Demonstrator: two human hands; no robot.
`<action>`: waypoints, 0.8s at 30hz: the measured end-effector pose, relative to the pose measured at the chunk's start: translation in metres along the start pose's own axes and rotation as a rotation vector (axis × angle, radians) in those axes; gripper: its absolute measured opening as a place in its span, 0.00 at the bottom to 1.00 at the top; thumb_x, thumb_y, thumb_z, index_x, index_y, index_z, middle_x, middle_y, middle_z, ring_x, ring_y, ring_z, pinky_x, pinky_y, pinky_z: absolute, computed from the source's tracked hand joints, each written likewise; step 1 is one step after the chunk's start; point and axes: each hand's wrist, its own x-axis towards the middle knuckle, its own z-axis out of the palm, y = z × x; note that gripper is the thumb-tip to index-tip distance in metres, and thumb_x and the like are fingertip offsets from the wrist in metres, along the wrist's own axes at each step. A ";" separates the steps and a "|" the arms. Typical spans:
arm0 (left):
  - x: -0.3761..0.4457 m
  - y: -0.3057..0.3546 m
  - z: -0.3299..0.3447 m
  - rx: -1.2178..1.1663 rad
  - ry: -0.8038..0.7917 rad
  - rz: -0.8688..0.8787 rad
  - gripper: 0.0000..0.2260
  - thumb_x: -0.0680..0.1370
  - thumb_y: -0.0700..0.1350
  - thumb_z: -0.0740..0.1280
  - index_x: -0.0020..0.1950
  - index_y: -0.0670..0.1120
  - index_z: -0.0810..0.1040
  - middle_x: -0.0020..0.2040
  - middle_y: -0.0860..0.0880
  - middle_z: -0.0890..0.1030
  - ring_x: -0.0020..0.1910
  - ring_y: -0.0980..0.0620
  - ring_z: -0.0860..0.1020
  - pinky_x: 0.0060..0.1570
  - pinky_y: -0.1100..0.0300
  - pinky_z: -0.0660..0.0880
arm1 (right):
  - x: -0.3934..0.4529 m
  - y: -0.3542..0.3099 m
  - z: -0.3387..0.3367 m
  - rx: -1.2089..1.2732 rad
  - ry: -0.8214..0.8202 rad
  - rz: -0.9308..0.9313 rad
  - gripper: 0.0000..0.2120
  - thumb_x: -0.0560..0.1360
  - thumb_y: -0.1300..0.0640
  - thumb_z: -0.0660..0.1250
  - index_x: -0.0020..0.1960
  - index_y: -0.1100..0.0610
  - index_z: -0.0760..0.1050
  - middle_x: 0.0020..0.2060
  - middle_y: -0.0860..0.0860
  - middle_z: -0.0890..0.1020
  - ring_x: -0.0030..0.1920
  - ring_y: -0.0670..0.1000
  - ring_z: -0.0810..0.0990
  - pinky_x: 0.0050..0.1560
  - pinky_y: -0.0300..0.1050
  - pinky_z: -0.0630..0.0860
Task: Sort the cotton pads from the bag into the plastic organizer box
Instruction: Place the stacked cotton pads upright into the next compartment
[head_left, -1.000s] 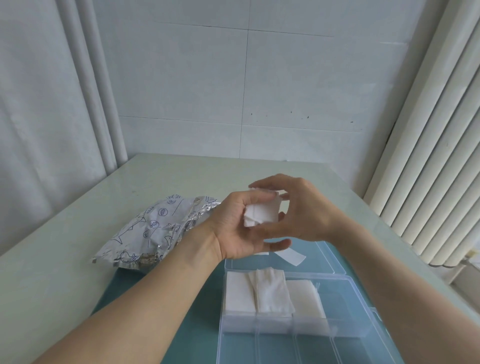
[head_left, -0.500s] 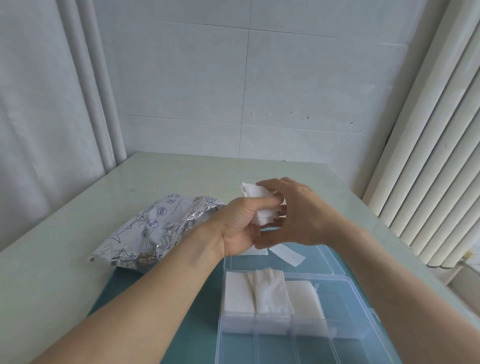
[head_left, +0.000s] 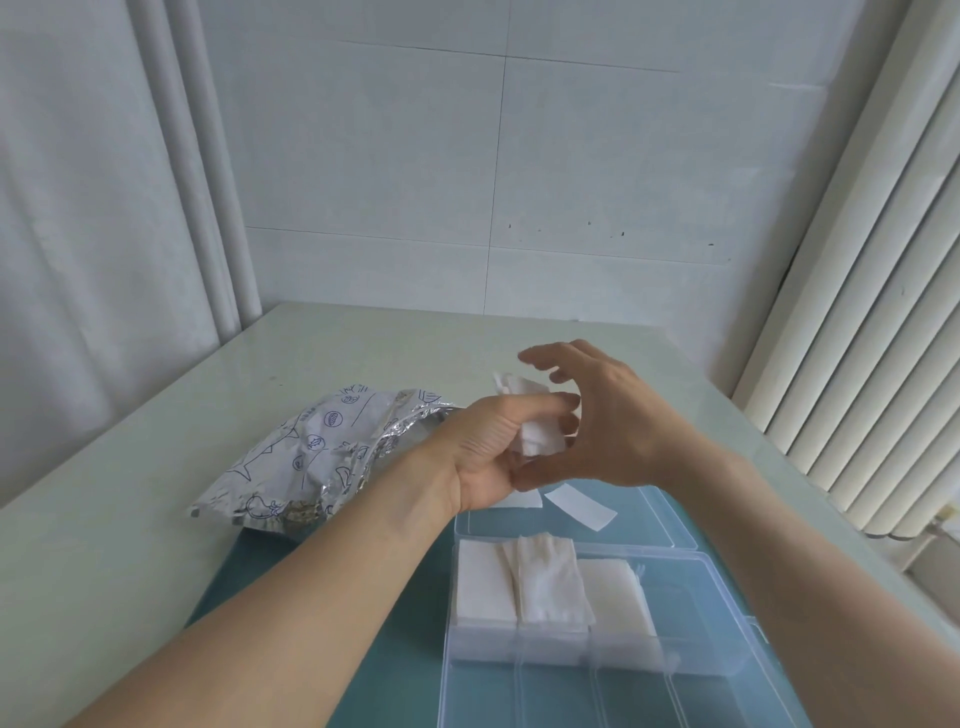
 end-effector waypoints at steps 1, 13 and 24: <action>0.000 0.001 -0.001 0.001 0.009 -0.002 0.03 0.76 0.39 0.69 0.44 0.46 0.79 0.42 0.47 0.78 0.39 0.51 0.78 0.42 0.57 0.75 | -0.001 0.000 -0.001 0.002 -0.024 -0.005 0.48 0.54 0.46 0.87 0.70 0.45 0.70 0.60 0.42 0.73 0.57 0.41 0.75 0.48 0.25 0.70; -0.001 0.002 0.000 -0.074 0.015 -0.059 0.03 0.78 0.40 0.69 0.47 0.48 0.81 0.40 0.50 0.79 0.39 0.54 0.79 0.40 0.60 0.78 | -0.001 0.000 -0.002 0.140 -0.083 0.041 0.40 0.56 0.50 0.87 0.65 0.46 0.76 0.54 0.39 0.81 0.51 0.38 0.80 0.45 0.24 0.72; -0.005 -0.001 -0.003 0.123 -0.025 -0.132 0.11 0.73 0.48 0.73 0.54 0.48 0.81 0.47 0.45 0.81 0.44 0.43 0.82 0.57 0.47 0.76 | 0.002 0.007 0.001 0.084 0.027 0.016 0.33 0.59 0.55 0.85 0.62 0.47 0.79 0.49 0.38 0.81 0.46 0.40 0.80 0.42 0.31 0.73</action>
